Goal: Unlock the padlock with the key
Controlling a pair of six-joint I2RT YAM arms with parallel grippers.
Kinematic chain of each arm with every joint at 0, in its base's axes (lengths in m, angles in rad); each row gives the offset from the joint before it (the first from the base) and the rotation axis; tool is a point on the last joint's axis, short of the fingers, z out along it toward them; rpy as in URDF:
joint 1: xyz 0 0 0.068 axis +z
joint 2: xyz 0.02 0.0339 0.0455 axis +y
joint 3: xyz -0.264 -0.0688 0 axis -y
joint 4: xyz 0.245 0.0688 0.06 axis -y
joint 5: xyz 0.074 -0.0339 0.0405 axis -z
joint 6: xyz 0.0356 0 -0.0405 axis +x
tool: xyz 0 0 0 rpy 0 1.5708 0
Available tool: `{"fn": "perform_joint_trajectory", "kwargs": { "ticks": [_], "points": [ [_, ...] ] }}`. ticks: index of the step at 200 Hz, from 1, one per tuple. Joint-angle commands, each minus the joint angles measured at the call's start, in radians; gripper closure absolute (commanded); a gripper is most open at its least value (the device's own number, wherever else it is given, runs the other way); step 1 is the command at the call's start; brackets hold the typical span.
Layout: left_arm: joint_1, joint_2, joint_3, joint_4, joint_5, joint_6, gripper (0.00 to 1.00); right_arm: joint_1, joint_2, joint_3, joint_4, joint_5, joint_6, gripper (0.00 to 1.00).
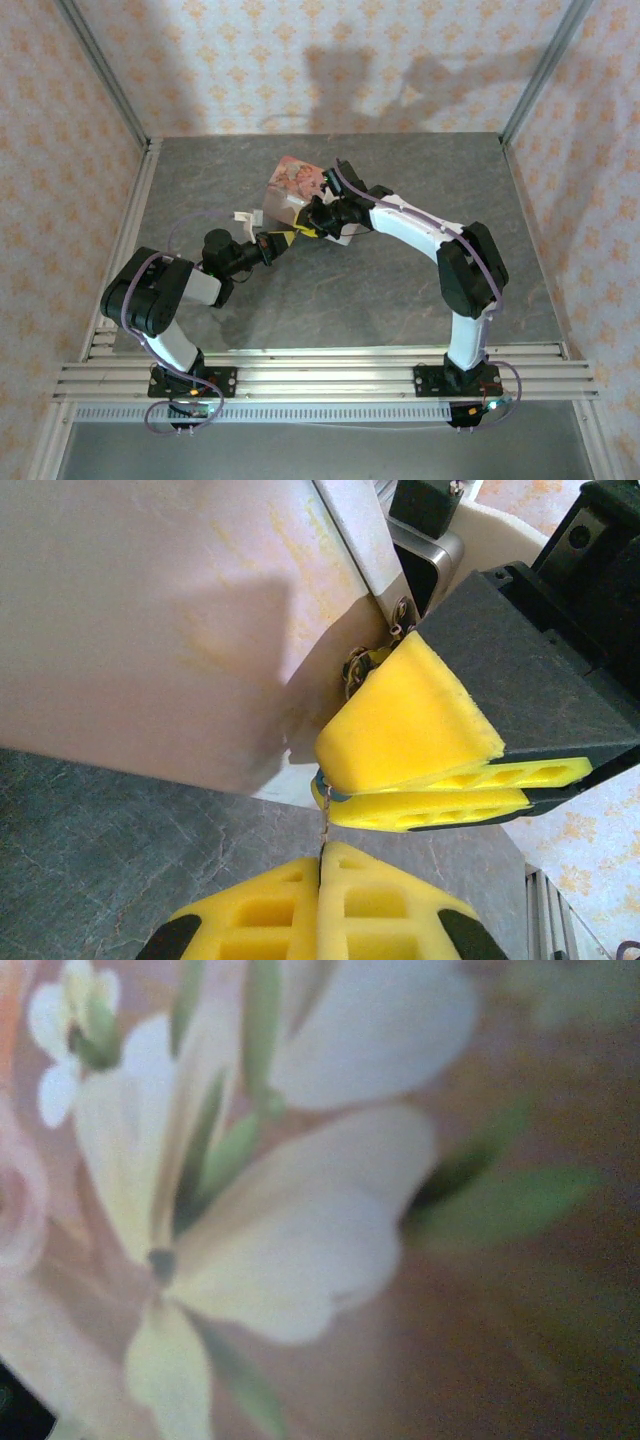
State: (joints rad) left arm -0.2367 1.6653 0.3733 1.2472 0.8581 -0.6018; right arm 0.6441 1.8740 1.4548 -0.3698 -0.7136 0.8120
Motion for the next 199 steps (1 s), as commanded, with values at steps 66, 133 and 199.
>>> {"fn": "perform_joint_trajectory", "kwargs": {
  "ticks": [66,133,199],
  "points": [
    [-0.009,-0.044,-0.022,0.048,0.021,0.038,1.00,-0.006,-0.060,0.003,0.005,-0.044,0.020,1.00],
    [-0.012,-0.078,-0.049,0.005,-0.001,0.106,1.00,-0.008,-0.052,0.004,0.002,-0.049,0.029,1.00],
    [-0.013,-0.075,-0.027,-0.003,-0.020,0.118,1.00,-0.009,-0.055,0.001,0.003,-0.053,0.041,1.00]
  ]
}}
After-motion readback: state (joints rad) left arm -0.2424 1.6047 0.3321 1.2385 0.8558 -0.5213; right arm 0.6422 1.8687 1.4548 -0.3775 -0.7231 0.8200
